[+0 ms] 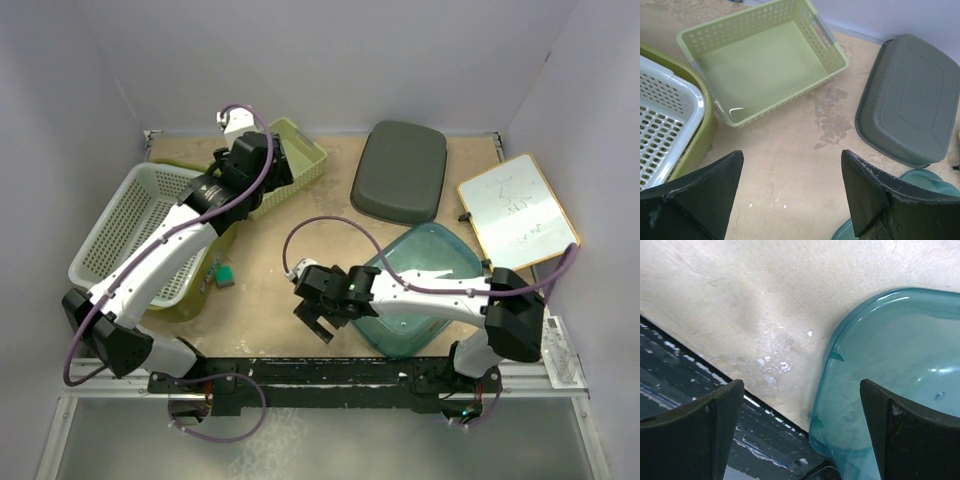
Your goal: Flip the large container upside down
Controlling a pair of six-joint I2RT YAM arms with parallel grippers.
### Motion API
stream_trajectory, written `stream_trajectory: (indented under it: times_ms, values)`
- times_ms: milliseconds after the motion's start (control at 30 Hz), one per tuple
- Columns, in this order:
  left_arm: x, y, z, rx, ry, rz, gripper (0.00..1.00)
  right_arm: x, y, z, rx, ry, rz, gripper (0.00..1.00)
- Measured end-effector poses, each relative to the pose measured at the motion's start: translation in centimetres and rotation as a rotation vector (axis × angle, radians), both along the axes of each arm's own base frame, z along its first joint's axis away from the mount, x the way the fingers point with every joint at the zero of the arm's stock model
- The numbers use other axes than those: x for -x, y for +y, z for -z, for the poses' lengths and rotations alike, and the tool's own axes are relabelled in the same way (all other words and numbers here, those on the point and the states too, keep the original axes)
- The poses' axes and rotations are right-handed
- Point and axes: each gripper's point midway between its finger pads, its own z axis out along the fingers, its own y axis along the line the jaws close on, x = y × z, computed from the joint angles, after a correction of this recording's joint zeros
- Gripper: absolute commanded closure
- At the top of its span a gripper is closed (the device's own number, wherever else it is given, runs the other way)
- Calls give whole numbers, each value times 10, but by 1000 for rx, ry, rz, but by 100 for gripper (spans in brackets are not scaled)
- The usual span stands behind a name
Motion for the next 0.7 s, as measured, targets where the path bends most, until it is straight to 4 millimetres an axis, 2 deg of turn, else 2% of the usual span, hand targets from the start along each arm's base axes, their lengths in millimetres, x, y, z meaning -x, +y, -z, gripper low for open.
stream_trajectory:
  times_ms: [67, 167, 300, 367, 433, 500, 567, 700]
  values:
    - [-5, -3, 7, -14, 12, 5, 23, -1, 3, -11, -38, -12, 3, 0]
    - [-19, -7, 24, -44, 52, 10, 26, -6, 9, -36, -123, -55, 15, 0]
    - [-65, -7, 60, -75, 152, 29, 27, -27, 6, -75, -254, -132, 105, 0]
    - [-88, -4, 82, -105, 209, 39, 28, -51, -8, -88, -302, -159, 218, 0]
    - [-111, -4, 104, -144, 254, 51, 28, -80, -30, -99, -349, -191, 365, 0]
    - [-129, -8, 125, -191, 291, 77, 28, -102, -53, -108, -388, -224, 490, 0]
    - [-142, -15, 144, -235, 318, 113, 26, -112, -72, -119, -423, -257, 575, 0]
    - [-156, -28, 172, -307, 364, 202, 25, -110, -82, -143, -501, -301, 622, 0]
